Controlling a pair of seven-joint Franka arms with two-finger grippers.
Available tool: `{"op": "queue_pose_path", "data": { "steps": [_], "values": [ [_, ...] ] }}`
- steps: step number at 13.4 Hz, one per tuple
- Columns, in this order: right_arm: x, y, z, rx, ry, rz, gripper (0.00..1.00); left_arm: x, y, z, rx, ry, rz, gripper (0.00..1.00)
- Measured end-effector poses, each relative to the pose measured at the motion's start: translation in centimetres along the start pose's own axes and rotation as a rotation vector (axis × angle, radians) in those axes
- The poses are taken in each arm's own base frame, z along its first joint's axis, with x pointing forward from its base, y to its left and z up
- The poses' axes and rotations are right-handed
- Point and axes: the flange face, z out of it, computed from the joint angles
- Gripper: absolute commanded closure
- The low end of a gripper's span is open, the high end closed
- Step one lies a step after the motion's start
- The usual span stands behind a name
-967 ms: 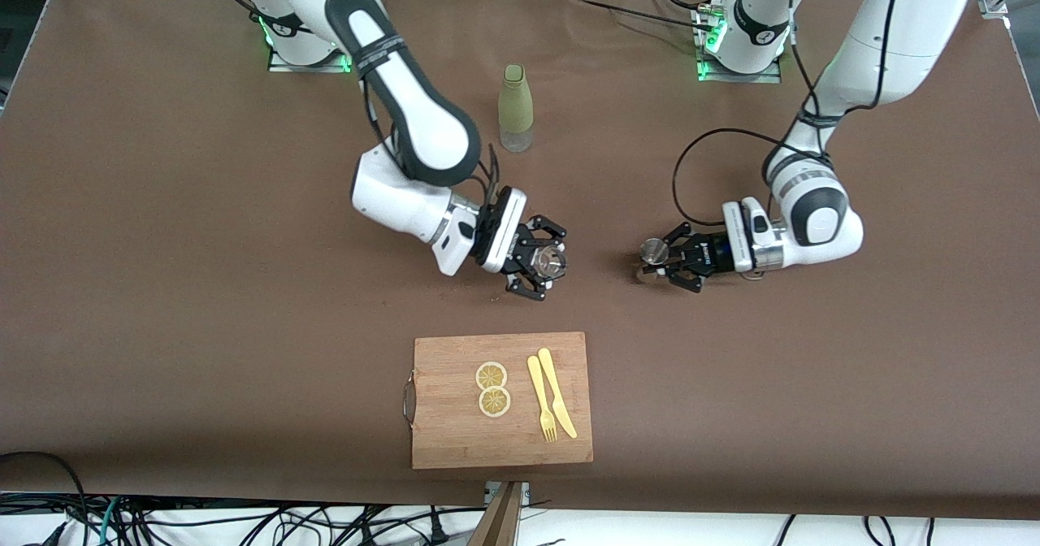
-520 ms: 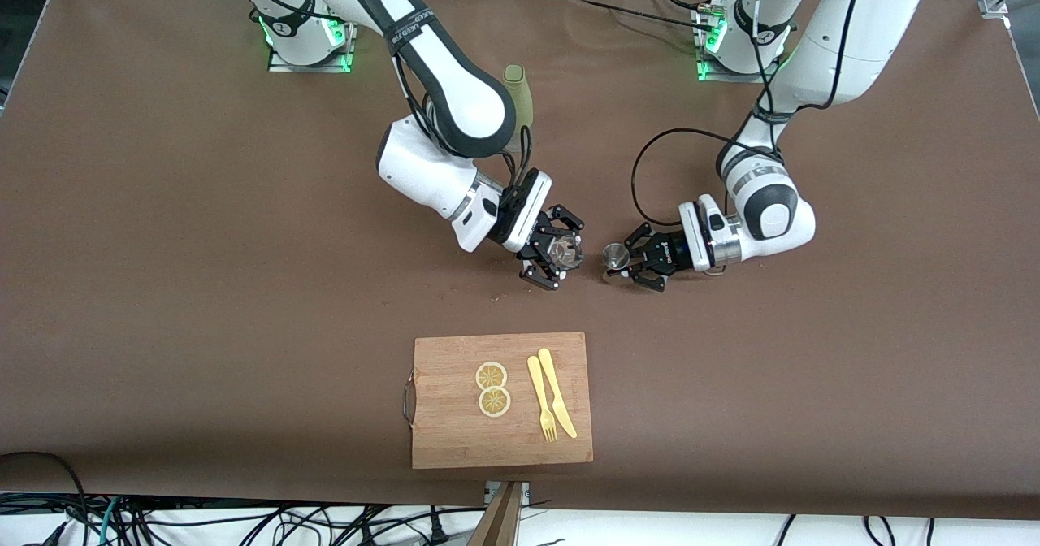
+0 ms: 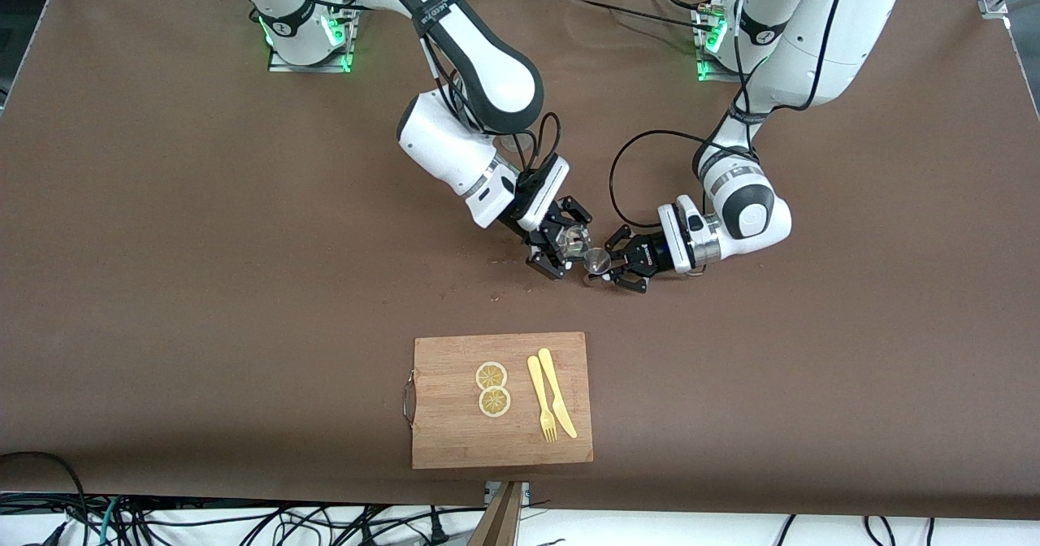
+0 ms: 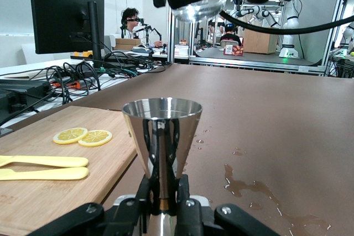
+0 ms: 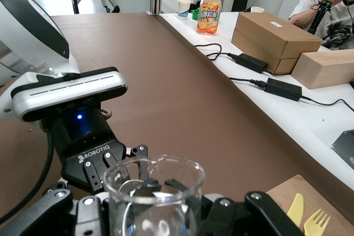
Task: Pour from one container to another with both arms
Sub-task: 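Tilt the beaker with the right gripper, pouring liquid into the held jigger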
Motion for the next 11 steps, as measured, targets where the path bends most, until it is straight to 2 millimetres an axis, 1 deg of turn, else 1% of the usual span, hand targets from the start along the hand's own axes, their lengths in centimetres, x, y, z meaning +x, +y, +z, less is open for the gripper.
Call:
{"op": "queue_pose_path", "data": {
  "steps": [4,8,11],
  "values": [
    [-1.1,0.2,0.1,-0.003,-0.024,-0.102,1.0,0.4,-0.2,0.2,0.001,0.005,0.007,1.0],
    [-2.1,0.0,0.3,0.004,-0.042,-0.162,1.0,1.4,0.0,1.2,0.006,0.033,0.004,1.0],
    [-2.5,0.1,0.7,0.009,-0.068,-0.233,1.0,1.7,0.0,1.4,0.008,0.038,0.004,1.0]
  ]
}}
